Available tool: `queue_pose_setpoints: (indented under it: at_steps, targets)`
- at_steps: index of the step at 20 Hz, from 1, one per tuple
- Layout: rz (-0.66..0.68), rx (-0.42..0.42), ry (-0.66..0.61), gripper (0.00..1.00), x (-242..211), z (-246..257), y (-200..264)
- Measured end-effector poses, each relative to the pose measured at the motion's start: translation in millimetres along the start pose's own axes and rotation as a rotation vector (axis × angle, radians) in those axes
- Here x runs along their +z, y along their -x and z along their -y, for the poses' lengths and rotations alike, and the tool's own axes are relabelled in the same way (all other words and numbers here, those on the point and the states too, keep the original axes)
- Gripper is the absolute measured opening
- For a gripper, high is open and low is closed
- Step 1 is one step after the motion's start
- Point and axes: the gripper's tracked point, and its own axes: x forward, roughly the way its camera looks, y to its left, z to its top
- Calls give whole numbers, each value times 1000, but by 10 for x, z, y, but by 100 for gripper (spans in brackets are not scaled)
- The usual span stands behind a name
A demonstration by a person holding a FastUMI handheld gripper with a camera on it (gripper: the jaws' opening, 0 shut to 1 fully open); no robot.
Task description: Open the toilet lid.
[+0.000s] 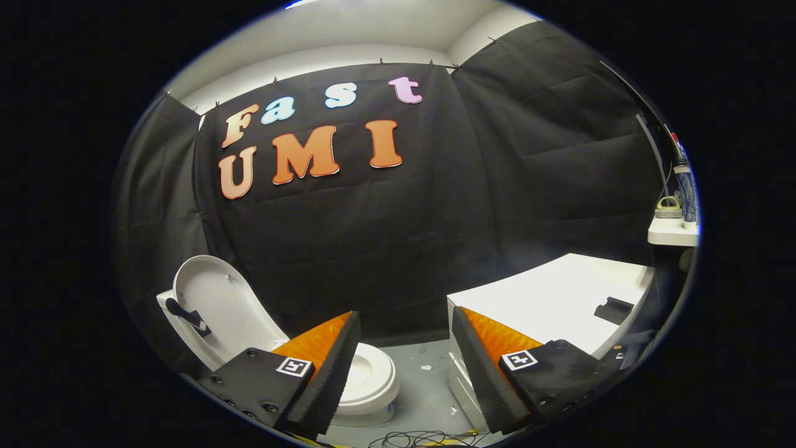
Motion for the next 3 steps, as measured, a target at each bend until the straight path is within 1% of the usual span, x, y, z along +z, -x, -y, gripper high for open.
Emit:
queue_pose_setpoints:
  at_steps: [3]
  targets:
    - [0,1,0,95,-9,-3,3]
